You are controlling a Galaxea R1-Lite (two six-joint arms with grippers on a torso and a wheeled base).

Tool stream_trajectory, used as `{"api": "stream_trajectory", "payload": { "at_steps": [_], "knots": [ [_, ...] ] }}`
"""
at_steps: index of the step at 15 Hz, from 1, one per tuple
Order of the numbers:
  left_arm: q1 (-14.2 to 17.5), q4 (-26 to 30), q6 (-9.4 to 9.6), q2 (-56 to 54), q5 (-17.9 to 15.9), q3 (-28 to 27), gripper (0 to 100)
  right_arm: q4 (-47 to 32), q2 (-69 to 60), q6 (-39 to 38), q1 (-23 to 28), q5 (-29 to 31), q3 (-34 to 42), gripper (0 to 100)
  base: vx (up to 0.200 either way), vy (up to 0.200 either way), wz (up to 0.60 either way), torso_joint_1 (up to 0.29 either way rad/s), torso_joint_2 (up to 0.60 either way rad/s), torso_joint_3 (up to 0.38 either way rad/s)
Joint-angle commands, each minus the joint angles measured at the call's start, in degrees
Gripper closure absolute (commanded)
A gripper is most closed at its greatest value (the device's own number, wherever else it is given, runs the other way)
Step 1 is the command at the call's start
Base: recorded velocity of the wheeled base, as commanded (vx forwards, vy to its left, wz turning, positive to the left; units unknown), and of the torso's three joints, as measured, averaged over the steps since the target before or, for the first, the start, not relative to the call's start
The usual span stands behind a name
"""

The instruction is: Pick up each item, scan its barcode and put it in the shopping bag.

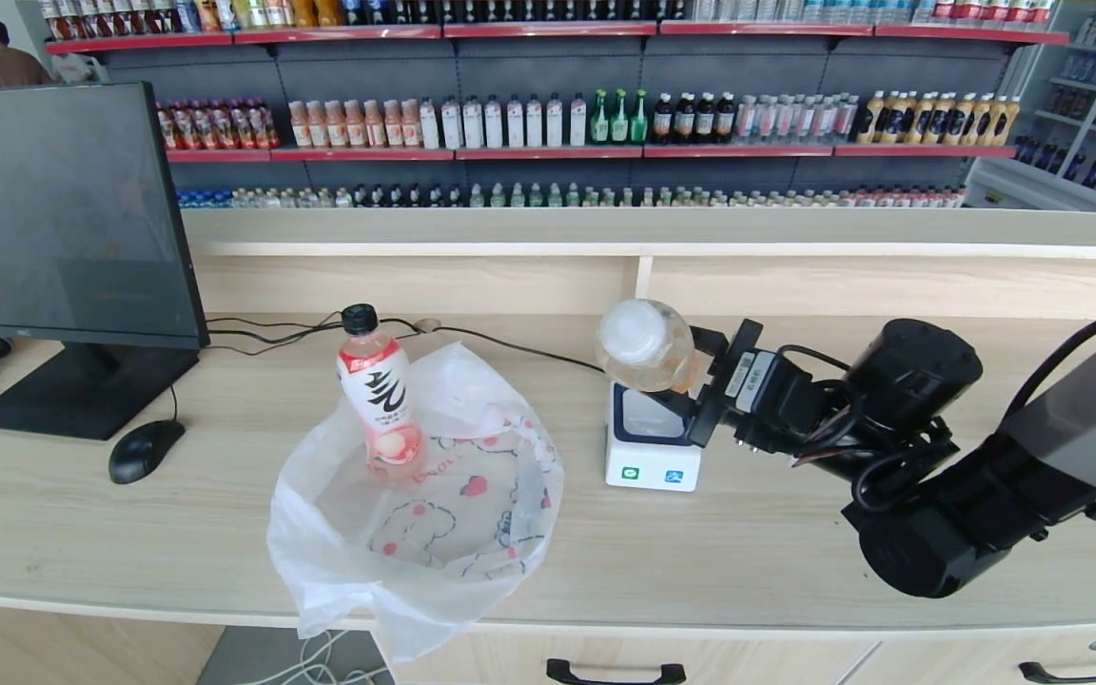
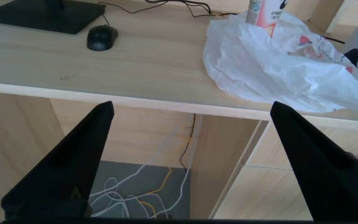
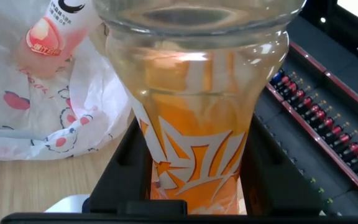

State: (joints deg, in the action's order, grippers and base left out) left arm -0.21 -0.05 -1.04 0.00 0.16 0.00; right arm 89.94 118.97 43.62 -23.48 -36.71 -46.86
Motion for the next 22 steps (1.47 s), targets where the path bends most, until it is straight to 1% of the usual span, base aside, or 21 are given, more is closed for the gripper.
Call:
{"api": "stream_trajectory", "payload": {
  "at_steps": [1,4,6,8,22],
  "knots": [
    [0.03,-0.04,-0.02,0.09,0.02,0.0,0,0.06,1.18,-0.02,0.1,-0.12,-0.6,100,0.0,0.0,0.0,0.0,0.0,0.0],
    [-0.06,-0.04,-0.02,0.0,0.02,0.0,0,0.06,1.97,0.06,1.07,-0.21,-0.6,100,0.0,0.0,0.0,0.0,0.0,0.0],
    [0.03,-0.04,-0.02,0.0,0.02,0.0,0,0.06,1.97,0.24,1.51,-1.61,-0.34,100,0.0,0.0,0.0,0.0,0.0,0.0],
    [-0.06,-0.04,-0.02,0.09,0.02,0.0,0,0.06,2.06,0.33,1.68,-1.79,-0.34,100,0.0,0.0,0.0,0.0,0.0,0.0],
    [0.03,-0.04,-0.02,0.09,0.02,0.0,0,0.06,1.88,0.5,1.59,-1.17,-0.07,100,0.0,0.0,0.0,0.0,0.0,0.0]
  ]
}}
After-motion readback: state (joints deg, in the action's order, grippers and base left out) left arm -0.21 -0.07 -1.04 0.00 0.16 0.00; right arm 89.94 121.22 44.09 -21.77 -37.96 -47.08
